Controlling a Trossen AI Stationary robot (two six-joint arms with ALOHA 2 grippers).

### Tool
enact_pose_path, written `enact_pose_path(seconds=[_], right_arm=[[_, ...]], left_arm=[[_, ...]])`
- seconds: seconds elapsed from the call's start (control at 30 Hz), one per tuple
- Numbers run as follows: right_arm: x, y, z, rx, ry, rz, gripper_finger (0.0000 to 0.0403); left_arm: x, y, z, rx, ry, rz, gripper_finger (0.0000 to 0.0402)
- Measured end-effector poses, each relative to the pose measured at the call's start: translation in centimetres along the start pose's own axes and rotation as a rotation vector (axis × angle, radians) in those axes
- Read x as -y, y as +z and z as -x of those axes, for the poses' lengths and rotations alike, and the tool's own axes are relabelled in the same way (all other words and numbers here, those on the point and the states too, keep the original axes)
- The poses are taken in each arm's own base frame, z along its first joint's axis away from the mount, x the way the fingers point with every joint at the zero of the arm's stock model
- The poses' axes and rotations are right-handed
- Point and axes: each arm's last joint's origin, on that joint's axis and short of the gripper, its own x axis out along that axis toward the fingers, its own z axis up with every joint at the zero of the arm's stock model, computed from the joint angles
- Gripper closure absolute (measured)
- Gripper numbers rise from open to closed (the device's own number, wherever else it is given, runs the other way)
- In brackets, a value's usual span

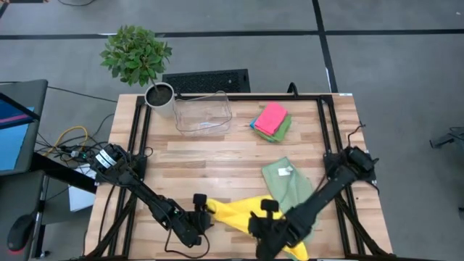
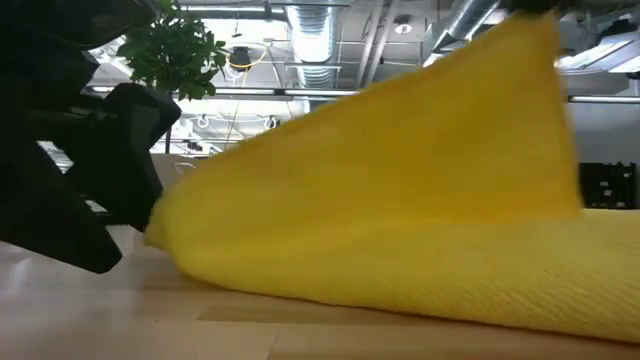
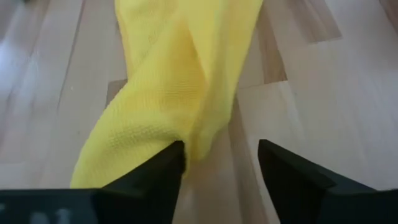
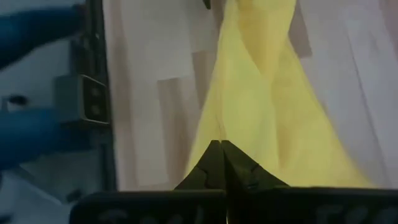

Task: Fold microfiber towels
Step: Fold the yellow microfiber cloth

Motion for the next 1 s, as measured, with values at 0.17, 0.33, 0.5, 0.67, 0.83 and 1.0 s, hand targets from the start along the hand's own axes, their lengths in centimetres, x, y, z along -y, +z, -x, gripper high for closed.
enact_pose_path(seconds=[0.17,0.33,0.5,0.67,0.83,1.0], right_arm=[[-1.7,-1.9,0.9,0.027,-0.008,-0.086,0.0397],[-2.4,-3.2,1.4,0.026,-0.036,-0.131,0.0397],[-2.8,-4.1,1.8,0.026,-0.058,-0.142,0.0397],[-2.8,-4.4,1.9,0.017,-0.072,-0.139,0.0397],[-2.8,-4.3,1.9,0.018,-0.073,-0.140,0.0397],[-2.8,-4.4,1.9,0.017,-0.072,-0.140,0.0397]], left_arm=[[0.5,1.8,0.4,-0.004,-0.016,-0.093,0.0179],[0.8,4.2,1.5,-0.060,0.030,-0.234,0.0177],[0.6,4.0,1.9,-0.101,0.116,-0.340,0.0177],[0.2,2.2,1.4,-0.128,0.135,-0.350,0.0177],[-0.2,1.5,1.0,-0.069,0.214,-0.310,0.0179],[-0.5,1.7,0.7,-0.062,0.213,-0.256,0.0216]])
